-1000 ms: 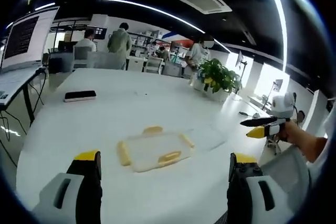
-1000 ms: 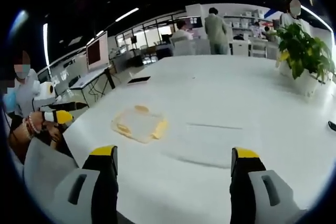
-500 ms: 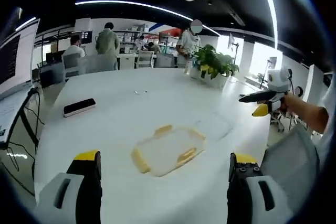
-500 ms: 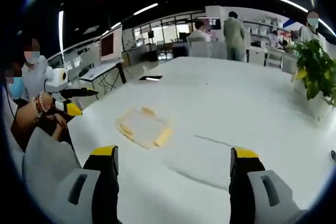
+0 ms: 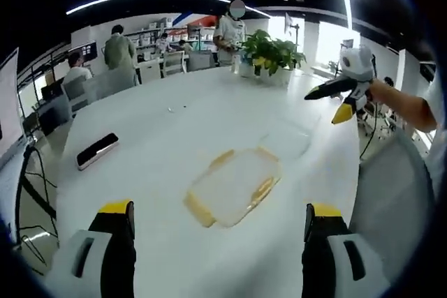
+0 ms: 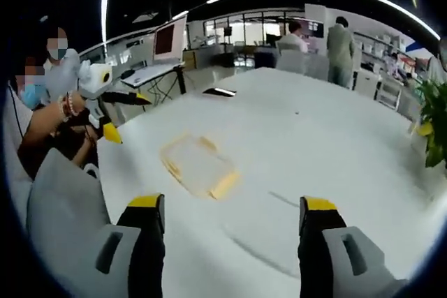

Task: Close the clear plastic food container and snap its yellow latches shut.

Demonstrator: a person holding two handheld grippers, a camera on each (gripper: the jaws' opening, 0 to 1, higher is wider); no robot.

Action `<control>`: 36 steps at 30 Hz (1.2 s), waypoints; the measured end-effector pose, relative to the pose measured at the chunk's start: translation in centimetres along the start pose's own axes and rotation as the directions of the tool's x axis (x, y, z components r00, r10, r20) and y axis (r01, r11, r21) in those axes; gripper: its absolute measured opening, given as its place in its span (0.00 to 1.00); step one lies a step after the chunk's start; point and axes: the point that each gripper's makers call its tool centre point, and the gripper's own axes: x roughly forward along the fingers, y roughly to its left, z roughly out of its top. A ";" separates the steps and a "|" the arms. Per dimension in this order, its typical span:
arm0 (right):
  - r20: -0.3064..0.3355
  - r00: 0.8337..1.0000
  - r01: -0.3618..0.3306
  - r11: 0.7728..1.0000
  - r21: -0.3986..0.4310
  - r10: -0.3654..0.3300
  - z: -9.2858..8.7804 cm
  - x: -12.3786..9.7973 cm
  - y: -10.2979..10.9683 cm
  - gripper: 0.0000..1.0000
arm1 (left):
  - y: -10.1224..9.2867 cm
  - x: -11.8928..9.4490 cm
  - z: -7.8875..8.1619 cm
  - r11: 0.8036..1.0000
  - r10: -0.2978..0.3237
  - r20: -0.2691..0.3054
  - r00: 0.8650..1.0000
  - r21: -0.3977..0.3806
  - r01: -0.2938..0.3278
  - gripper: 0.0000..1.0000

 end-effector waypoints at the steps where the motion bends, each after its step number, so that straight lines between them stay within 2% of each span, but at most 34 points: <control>1: -0.003 1.000 -0.005 1.000 -0.012 0.005 0.1 0.2 0.0 0.78 | 0.1 0.1 -0.1 1.000 -0.007 -0.014 1.000 0.025 0.007 0.99; 2: -0.004 1.000 -0.017 0.999 -0.036 0.017 0.3 0.5 0.1 0.78 | 0.0 0.3 -0.2 0.998 -0.025 -0.027 0.999 0.055 0.027 0.99; 6: -0.028 0.997 -0.069 0.995 -0.073 0.068 0.6 1.4 0.6 0.76 | 0.4 0.9 -0.6 0.995 -0.046 -0.070 0.996 0.085 0.052 0.99; 7: -0.039 0.994 -0.110 0.988 -0.104 0.107 0.6 1.7 1.1 0.75 | 0.5 1.0 -1.0 0.993 -0.059 -0.099 0.993 0.098 0.069 0.98; 9: -0.007 0.994 -0.109 0.977 -0.182 0.110 1.5 2.2 1.1 0.76 | 0.7 1.3 -1.0 0.992 -0.062 -0.111 0.992 0.105 0.074 0.98; 14: -0.053 0.990 -0.137 0.972 -0.189 0.129 1.3 3.2 1.1 0.77 | 0.9 2.0 -1.2 0.983 -0.089 -0.155 0.984 0.147 0.112 0.98; 16: -0.073 0.988 -0.148 0.966 -0.211 0.135 1.1 3.6 1.0 0.76 | 0.8 2.4 -1.6 0.974 -0.103 -0.193 0.976 0.180 0.138 0.97; 20: -0.114 0.980 -0.190 0.948 -0.255 0.165 0.9 4.5 1.1 0.77 | 0.1 3.1 -1.5 0.956 -0.158 -0.220 0.962 0.209 0.205 0.93; 26: -0.160 0.965 -0.246 0.925 -0.289 0.207 0.9 5.6 1.4 0.77 | 0.2 4.1 -2.0 0.942 -0.173 -0.276 0.945 0.233 0.241 0.91; 29: -0.197 0.952 -0.287 0.907 -0.306 0.235 0.6 6.2 1.6 0.73 | 0.2 4.5 -2.5 0.920 -0.190 -0.320 0.928 0.272 0.282 0.88; 33: -0.265 0.934 -0.325 0.882 -0.340 0.241 -0.3 7.1 1.4 0.74 | 0.5 5.0 -2.6 0.898 -0.198 -0.343 0.918 0.312 0.310 0.84; 36: -0.284 0.928 -0.336 0.871 -0.359 0.242 -0.4 7.7 1.3 0.74 | 0.7 5.4 -2.5 0.884 -0.213 -0.361 0.908 0.325 0.337 0.81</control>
